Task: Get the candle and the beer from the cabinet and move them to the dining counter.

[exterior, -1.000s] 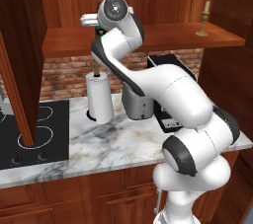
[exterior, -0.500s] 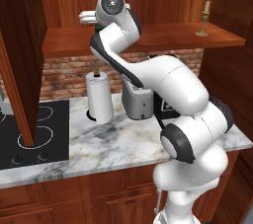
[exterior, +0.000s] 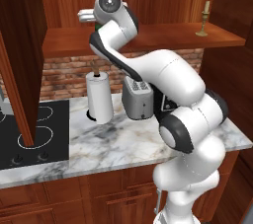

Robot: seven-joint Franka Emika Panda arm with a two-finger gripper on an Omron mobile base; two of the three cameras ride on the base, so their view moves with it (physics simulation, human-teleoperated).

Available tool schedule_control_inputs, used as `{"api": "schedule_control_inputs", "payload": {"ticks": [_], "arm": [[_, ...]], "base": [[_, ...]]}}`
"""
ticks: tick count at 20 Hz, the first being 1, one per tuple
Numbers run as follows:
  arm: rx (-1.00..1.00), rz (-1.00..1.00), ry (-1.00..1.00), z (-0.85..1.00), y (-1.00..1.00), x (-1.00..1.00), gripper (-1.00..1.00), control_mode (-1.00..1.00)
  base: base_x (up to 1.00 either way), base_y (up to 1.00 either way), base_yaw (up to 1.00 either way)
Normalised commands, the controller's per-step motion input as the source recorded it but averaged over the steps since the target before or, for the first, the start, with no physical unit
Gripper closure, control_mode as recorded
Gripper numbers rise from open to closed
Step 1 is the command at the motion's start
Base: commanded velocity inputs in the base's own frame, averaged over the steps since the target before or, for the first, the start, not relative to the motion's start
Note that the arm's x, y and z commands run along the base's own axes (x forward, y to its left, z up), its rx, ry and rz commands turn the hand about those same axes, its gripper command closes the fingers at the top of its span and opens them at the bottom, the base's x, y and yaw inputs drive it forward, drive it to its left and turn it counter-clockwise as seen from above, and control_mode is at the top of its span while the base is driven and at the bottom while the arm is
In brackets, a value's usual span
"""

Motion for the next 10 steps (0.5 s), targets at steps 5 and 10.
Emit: {"api": "schedule_control_inputs", "payload": {"ticks": [5, 10], "arm": [[0.00, 0.00, 0.00, 0.00, 0.01, 0.16, -1.00, -1.00], [0.00, 0.00, 0.00, -0.02, 0.00, 0.10, -1.00, -1.00]], "base": [[0.00, 0.00, 0.00], [0.00, 0.00, 0.00]]}}
